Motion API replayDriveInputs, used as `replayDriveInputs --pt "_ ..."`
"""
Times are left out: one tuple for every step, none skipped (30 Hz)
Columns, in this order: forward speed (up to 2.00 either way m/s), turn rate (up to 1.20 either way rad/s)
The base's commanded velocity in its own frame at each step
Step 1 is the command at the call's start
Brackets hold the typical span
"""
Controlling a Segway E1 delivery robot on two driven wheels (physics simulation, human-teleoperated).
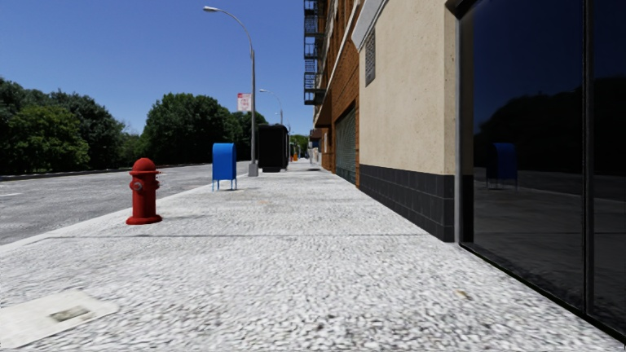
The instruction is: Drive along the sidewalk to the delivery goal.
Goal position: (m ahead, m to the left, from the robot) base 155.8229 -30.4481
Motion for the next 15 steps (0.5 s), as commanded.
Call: replayDriveInputs --pt "2.0 0.0" --pt "2.0 0.0" --pt "2.0 0.0" --pt "2.0 0.0" --pt "2.0 0.0" --pt "2.0 0.0" --pt "2.0 0.0" --pt "2.0 0.0" --pt "2.0 0.0" --pt "2.0 0.0" --pt "2.0 0.0" --pt "2.0 0.0" --pt "2.0 0.0" --pt "2.0 0.0" --pt "2.0 0.0"
